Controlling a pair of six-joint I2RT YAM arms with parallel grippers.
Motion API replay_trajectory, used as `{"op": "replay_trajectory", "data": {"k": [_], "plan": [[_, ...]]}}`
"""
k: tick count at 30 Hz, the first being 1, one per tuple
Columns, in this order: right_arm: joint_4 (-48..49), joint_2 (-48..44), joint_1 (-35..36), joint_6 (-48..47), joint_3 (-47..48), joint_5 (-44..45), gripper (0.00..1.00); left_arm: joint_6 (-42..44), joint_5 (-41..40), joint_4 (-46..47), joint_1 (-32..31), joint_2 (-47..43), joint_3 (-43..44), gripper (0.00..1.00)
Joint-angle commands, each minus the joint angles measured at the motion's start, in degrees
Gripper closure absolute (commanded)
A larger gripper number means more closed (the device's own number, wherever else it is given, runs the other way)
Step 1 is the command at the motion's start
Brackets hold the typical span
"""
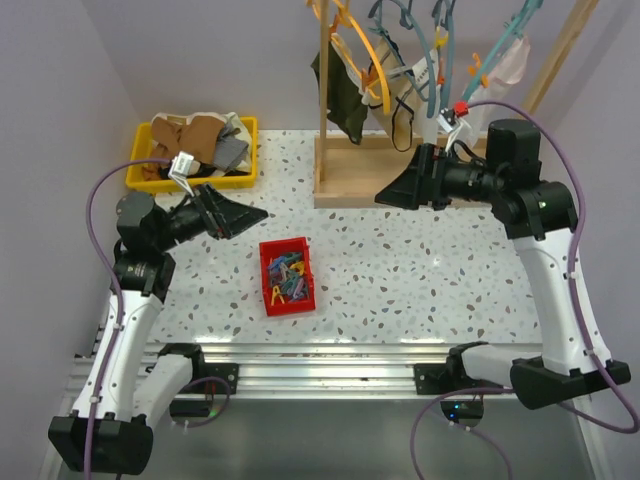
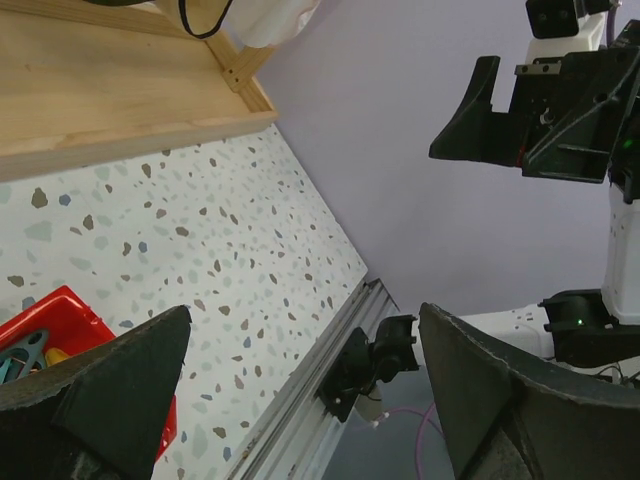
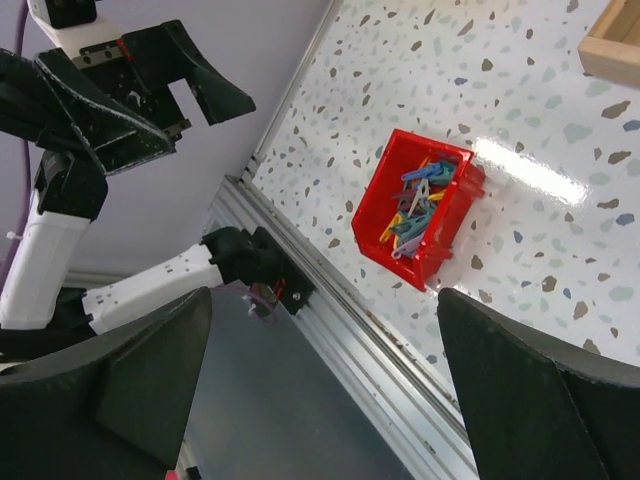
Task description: Remove the underwear clipped to the hanger
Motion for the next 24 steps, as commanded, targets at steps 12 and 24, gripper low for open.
{"op": "replay_trajectory", "data": {"k": [12, 24], "plan": [[-8.8, 15.69, 9.98, -17.83, 26.83, 29.2, 0.02, 5.5, 2.66, -3.9, -1.76, 1.7, 5.12, 0.0], [1.22, 26.4, 12.54, -25.57, 36.06, 51.38, 0.04, 11.48, 1.08, -9.97, -2.82, 1.78, 7.06, 0.0]]}}
